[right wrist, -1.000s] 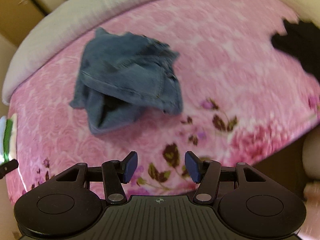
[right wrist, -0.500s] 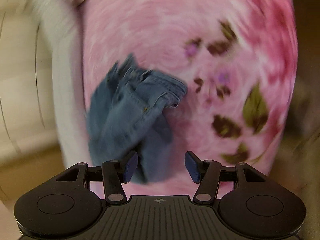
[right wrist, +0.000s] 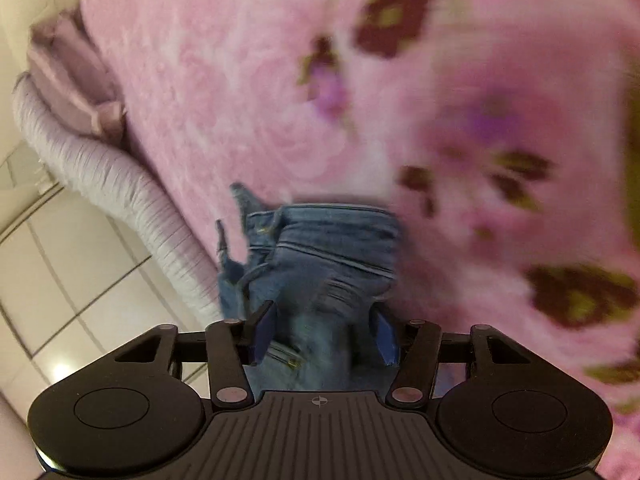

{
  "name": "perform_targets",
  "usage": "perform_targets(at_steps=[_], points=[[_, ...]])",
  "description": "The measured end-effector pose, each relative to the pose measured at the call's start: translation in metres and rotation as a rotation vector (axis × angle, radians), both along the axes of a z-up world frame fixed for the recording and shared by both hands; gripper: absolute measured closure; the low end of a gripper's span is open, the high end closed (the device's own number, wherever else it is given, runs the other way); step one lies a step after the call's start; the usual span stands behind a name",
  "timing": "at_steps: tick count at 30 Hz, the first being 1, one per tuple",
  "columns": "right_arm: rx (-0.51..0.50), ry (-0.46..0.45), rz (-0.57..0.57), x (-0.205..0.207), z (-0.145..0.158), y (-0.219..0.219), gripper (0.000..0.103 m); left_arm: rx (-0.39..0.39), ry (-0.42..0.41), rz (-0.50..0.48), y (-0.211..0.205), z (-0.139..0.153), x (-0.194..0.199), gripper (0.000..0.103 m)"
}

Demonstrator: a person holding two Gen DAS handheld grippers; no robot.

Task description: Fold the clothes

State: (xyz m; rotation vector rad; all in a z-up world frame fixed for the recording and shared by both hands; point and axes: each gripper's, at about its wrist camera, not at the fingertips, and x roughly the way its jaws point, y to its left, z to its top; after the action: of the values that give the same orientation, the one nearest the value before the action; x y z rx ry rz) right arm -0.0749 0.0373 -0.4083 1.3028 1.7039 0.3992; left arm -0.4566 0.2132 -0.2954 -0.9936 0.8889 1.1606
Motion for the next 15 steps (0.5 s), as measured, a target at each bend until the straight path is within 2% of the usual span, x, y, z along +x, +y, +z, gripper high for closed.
perform_targets(at_steps=[1,5,7,10,11,14,15], points=[[-0.034,-0.083,0.047,0.016,0.011,0.001,0.091,-0.001,-0.002,0.017,-0.001,0.000,0.002,0.068],[-0.007,-0.310,0.034,0.095,0.067,-0.021,0.097,0.025,-0.008,0.042,-0.001,0.004,0.013,0.068],[-0.022,-0.466,0.040,0.140,0.101,-0.035,0.097,0.029,-0.018,0.044,0.002,0.004,0.022,0.068],[-0.119,-0.642,0.025,0.192,0.139,-0.063,0.097,0.031,-0.056,0.042,0.007,0.002,0.039,0.068],[-0.177,-0.686,0.012,0.205,0.145,-0.074,0.097,0.027,-0.070,0.036,0.008,0.000,0.046,0.068],[-0.405,-0.706,0.001,0.236,0.138,-0.100,0.097,0.001,-0.105,0.010,0.014,-0.006,0.071,0.068],[-0.450,-0.661,0.004,0.244,0.129,-0.107,0.095,-0.009,-0.115,0.001,0.016,-0.008,0.079,0.068]])
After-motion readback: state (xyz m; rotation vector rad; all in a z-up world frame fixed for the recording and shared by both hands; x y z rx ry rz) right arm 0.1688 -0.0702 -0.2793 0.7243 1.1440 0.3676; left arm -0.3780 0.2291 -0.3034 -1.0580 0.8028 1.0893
